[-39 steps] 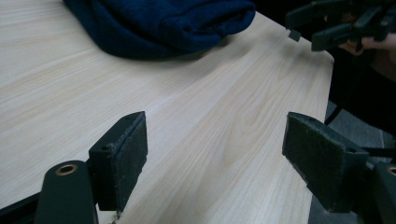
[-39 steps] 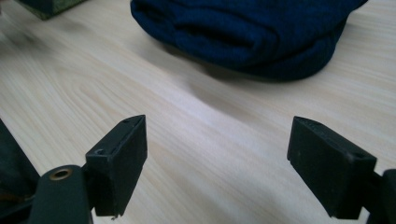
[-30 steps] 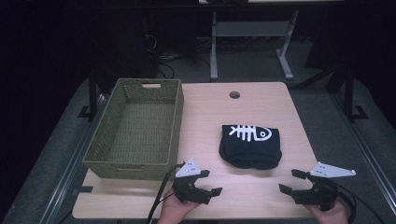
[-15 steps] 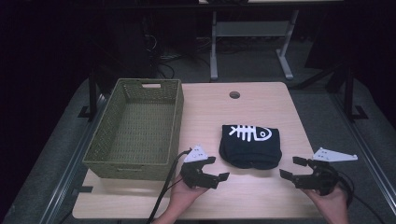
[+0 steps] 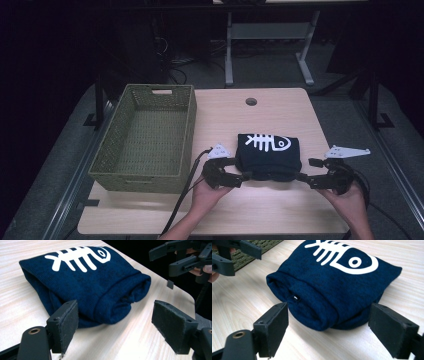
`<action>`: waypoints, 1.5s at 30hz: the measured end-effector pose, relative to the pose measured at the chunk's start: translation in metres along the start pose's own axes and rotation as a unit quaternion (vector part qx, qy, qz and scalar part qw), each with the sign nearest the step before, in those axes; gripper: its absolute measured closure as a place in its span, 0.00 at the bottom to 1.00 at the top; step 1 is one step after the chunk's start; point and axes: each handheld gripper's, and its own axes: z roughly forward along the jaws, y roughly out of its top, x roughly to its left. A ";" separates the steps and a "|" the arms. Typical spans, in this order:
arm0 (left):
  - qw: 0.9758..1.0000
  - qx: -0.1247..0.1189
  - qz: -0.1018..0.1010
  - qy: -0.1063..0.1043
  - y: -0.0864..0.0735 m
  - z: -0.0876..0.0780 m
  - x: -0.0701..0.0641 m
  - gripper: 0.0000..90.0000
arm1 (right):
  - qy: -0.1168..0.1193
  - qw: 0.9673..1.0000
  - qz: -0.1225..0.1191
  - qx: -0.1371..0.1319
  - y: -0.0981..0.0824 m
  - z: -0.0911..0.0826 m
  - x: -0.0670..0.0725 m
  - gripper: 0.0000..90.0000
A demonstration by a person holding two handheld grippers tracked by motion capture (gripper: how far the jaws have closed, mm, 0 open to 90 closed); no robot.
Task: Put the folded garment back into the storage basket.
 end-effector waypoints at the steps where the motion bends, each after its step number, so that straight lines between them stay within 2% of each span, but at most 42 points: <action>1: 1.000 -0.001 -0.005 0.000 0.002 0.002 0.001 0.24 | 0.000 1.000 0.000 0.000 0.002 0.001 -0.001 0.18; 3: 1.000 0.008 -0.011 0.003 0.008 0.008 0.003 0.24 | 0.005 1.000 0.003 0.001 0.006 0.002 -0.003 0.17; 5: 1.000 0.010 -0.013 0.003 0.010 0.011 0.005 0.24 | 0.012 0.999 0.017 0.026 0.011 0.006 -0.007 0.17; 7: 1.000 0.010 -0.017 0.012 0.014 0.015 0.007 0.24 | 0.010 0.999 0.019 0.036 0.014 0.010 -0.011 0.18; 13: 0.998 0.021 -0.030 0.043 0.026 0.027 0.020 0.24 | 0.006 0.999 0.032 0.042 0.018 0.018 -0.022 0.19; 15: 0.997 0.026 -0.051 0.061 0.028 0.036 0.029 0.24 | -0.002 0.998 0.042 0.046 0.021 0.022 -0.030 0.19; 16: 0.997 0.026 -0.051 0.061 0.028 0.036 0.029 0.24 | -0.002 0.998 0.042 0.046 0.021 0.022 -0.030 0.19; 18: 0.995 0.030 -0.071 0.067 0.028 0.042 0.036 0.24 | -0.007 0.997 0.051 0.052 0.024 0.026 -0.034 0.19; 20: 0.993 0.034 -0.083 0.075 0.027 0.047 0.041 0.24 | -0.013 0.997 0.056 0.053 0.027 0.030 -0.039 0.21; 21: 0.993 0.032 -0.089 0.075 0.027 0.048 0.042 0.25 | -0.021 0.996 0.061 0.065 0.027 0.034 -0.043 0.22; 23: 0.992 0.035 -0.095 0.078 0.025 0.051 0.044 0.25 | -0.027 0.995 0.063 0.066 0.025 0.037 -0.046 0.24; 25: 0.991 0.045 -0.095 0.082 0.023 0.054 0.047 0.25 | -0.022 0.995 0.069 0.066 0.025 0.038 -0.047 0.24; 28: 0.989 0.058 -0.115 0.078 0.020 0.059 0.051 0.26 | -0.024 0.994 0.077 0.072 0.024 0.044 -0.051 0.25; 33: 0.986 0.070 -0.132 0.075 0.017 0.065 0.053 0.27 | -0.029 0.992 0.086 0.090 0.021 0.053 -0.052 0.29; 35: 0.986 0.071 -0.134 0.073 0.016 0.066 0.054 0.28 | -0.029 0.990 0.097 0.096 0.020 0.057 -0.052 0.31; 38: 0.986 0.076 -0.129 0.071 0.016 0.066 0.055 0.30 | -0.027 0.991 0.098 0.092 0.016 0.061 -0.052 0.34; 39: 0.986 0.075 -0.130 0.070 0.015 0.067 0.054 0.34 | -0.026 0.990 0.107 0.091 0.014 0.062 -0.052 0.35; 45: 0.987 0.077 -0.127 0.068 0.014 0.066 0.052 0.39 | -0.027 0.988 0.123 0.092 0.009 0.064 -0.051 0.39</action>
